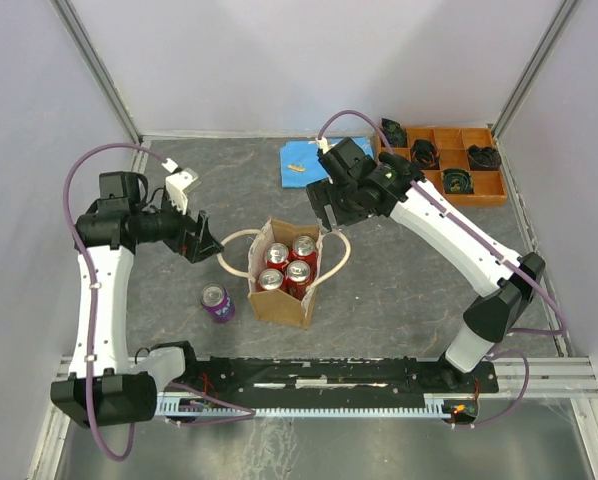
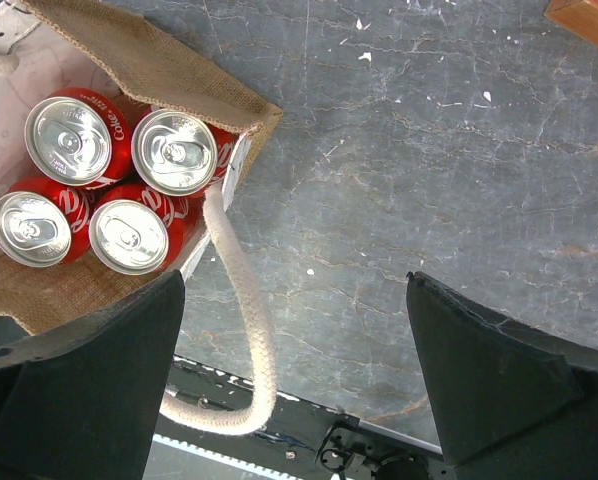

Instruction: Place the beverage into the canvas bag

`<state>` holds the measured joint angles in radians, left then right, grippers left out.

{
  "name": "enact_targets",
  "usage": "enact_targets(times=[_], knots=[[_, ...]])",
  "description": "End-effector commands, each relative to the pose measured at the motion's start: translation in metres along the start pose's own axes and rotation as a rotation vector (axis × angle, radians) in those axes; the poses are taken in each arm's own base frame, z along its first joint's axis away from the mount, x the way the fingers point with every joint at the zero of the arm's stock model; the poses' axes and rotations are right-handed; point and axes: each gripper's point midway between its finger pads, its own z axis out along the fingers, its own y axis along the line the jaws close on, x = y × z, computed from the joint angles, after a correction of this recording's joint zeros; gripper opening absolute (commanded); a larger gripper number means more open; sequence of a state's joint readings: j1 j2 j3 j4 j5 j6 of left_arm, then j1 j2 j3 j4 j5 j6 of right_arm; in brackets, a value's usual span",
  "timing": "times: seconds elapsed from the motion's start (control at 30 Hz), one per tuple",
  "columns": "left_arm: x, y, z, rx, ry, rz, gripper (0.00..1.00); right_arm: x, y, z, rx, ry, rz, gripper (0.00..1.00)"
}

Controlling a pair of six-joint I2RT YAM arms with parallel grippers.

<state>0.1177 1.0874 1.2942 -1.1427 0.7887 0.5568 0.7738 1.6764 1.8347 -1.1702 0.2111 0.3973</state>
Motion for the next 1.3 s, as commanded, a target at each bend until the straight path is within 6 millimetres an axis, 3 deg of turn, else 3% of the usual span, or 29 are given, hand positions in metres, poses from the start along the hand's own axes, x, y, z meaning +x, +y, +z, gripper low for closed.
enact_targets(times=[0.0,0.13,0.23,0.33,0.6,0.77,1.0,1.27], knots=[[0.001,0.026,0.003,-0.076,0.005,-0.029,0.99,-0.009,-0.001,-0.006,-0.002,-0.041,0.021,0.99],[0.019,0.069,0.012,-0.222,0.109,-0.164,1.0,-0.006,-0.004,-0.006,0.01,-0.037,0.022,0.99],[0.046,0.067,0.017,-0.159,0.227,-0.124,1.0,-0.003,-0.005,-0.006,0.011,-0.035,0.027,0.99],[0.069,0.067,0.016,-0.145,0.278,0.042,0.99,0.001,-0.005,-0.004,0.009,-0.026,0.026,0.99],[0.1,-0.001,0.003,0.145,0.254,0.427,0.99,0.008,-0.005,0.0,0.005,-0.01,0.031,0.99],[0.124,-0.02,0.001,0.242,0.297,0.504,0.99,0.008,-0.002,0.003,-0.003,-0.002,0.035,0.99],[0.143,-0.033,0.011,0.336,0.324,0.618,0.99,0.01,-0.001,0.004,-0.007,0.006,0.037,0.99],[0.148,-0.013,0.029,0.312,0.344,0.613,0.99,0.016,-0.006,0.001,0.009,0.011,0.051,0.99]])
